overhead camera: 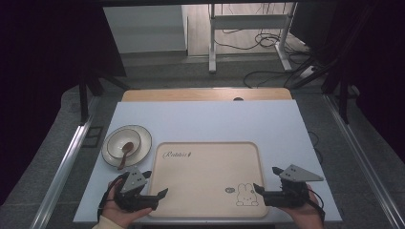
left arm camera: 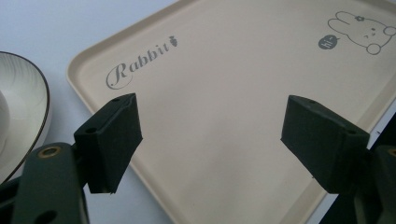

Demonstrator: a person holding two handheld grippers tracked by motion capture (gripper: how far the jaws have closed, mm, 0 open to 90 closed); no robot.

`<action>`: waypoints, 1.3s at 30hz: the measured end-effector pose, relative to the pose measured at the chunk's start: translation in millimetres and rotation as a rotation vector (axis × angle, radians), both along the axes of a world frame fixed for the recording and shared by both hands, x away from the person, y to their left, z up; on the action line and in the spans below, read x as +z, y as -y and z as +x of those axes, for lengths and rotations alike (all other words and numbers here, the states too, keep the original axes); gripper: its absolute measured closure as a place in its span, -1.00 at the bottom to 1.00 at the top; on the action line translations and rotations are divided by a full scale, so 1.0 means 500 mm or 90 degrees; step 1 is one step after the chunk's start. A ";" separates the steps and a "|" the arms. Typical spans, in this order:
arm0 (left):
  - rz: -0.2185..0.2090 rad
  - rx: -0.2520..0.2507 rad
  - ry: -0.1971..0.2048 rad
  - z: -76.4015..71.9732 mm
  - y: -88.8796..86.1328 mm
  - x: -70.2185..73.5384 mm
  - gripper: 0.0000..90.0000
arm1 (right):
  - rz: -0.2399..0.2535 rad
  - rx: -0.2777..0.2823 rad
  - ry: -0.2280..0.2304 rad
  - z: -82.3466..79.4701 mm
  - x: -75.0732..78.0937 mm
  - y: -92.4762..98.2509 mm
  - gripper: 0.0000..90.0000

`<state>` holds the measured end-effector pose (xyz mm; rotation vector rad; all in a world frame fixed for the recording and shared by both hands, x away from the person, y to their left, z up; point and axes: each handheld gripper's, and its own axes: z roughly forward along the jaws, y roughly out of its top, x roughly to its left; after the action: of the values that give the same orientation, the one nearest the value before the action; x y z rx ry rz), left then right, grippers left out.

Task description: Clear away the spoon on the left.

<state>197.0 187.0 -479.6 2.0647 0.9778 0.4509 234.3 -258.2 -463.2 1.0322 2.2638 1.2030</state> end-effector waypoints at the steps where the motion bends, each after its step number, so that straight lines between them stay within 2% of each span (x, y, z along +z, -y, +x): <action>1: 0.000 0.000 0.000 0.000 0.000 0.000 -0.55 | 0.000 0.001 -0.001 0.000 0.000 0.000 -0.72; 15: 0.007 -0.016 0.003 0.001 0.009 -0.001 -0.56 | -0.003 -0.003 0.002 -0.007 0.000 0.004 -0.71; 20: 0.010 -0.027 0.006 0.002 0.012 -0.002 -0.56 | -0.008 -0.002 -0.007 -0.002 -0.009 -0.004 -0.71; 23: 0.011 -0.031 0.003 0.005 0.013 -0.005 -0.55 | -0.016 0.002 -0.004 -0.002 -0.009 -0.009 -0.71; 34: 0.020 -0.031 0.007 0.005 0.019 -0.003 -0.55 | -0.023 -0.003 -0.001 -0.006 -0.010 0.002 -0.69; 39: 0.026 -0.023 0.019 0.004 0.011 0.003 -0.54 | -0.024 -0.005 -0.002 -0.002 -0.010 0.003 -0.69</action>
<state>198.9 181.4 -478.2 2.1021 0.9184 0.4851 233.1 -259.7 -468.3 1.0278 2.2736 1.1517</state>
